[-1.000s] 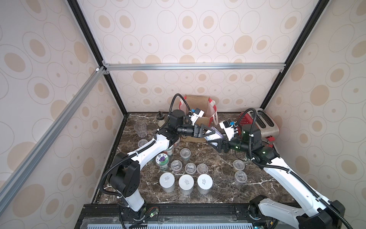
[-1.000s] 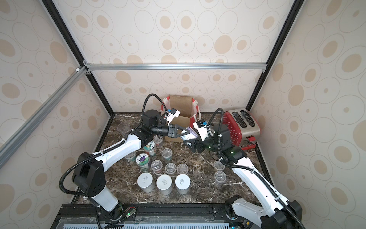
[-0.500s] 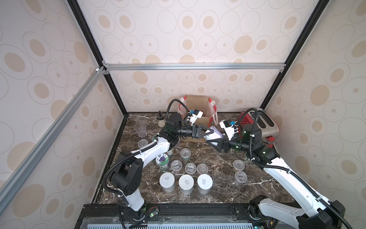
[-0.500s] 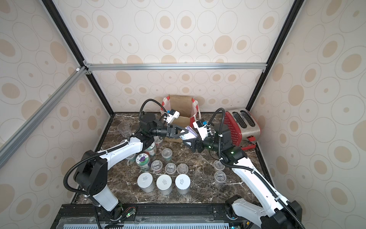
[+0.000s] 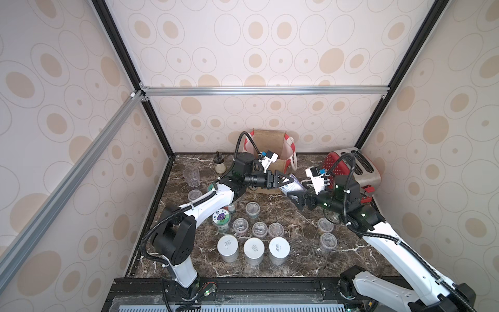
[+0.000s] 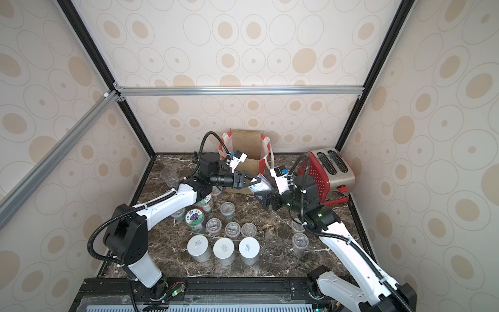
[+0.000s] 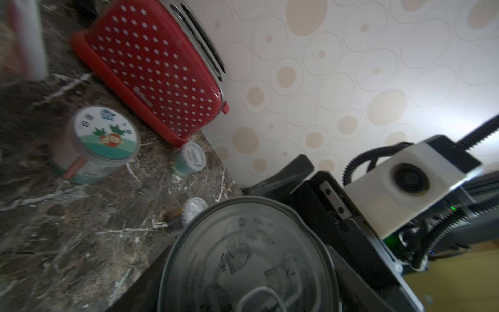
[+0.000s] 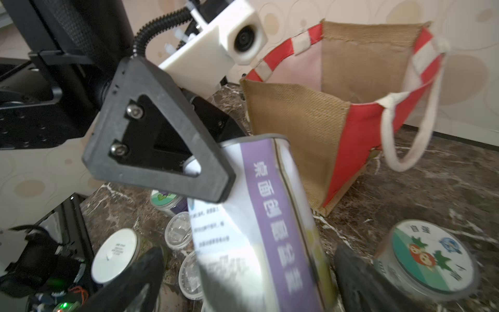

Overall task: Take out the seed jars from the canvas bag
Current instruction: Place the seed jar at the center of the board.

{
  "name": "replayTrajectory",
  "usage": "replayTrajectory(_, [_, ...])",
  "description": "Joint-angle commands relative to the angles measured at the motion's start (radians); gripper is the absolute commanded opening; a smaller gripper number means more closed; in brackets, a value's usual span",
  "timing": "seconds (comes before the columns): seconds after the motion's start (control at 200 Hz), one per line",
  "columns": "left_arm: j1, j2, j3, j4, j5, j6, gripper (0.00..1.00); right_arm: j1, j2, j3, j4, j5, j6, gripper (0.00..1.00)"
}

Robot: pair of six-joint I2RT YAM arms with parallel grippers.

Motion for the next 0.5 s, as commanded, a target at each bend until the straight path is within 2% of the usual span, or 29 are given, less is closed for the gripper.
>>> replayTrajectory(0.0, [-0.022,-0.011,0.062,-0.214,-0.261,0.206,0.57,0.003,-0.078,-0.038,0.002,0.240,0.073,1.00])
replayTrajectory(0.09, [-0.080,-0.008,0.061,-0.247,-0.440,0.269,0.57,-0.002,-0.106,-0.063,-0.043,0.415,0.131,1.00])
replayTrajectory(0.17, [-0.143,0.014,0.057,-0.267,-0.610,0.314,0.57,-0.018,-0.111,-0.085,-0.075,0.487,0.175,1.00])
replayTrajectory(0.37, [-0.316,0.113,0.055,-0.254,-0.979,0.374,0.57,-0.069,-0.114,-0.134,-0.081,0.455,0.235,1.00])
replayTrajectory(0.495, [-0.374,0.216,0.097,-0.272,-1.050,0.390,0.59,-0.072,-0.097,-0.140,-0.079,0.432,0.236,1.00])
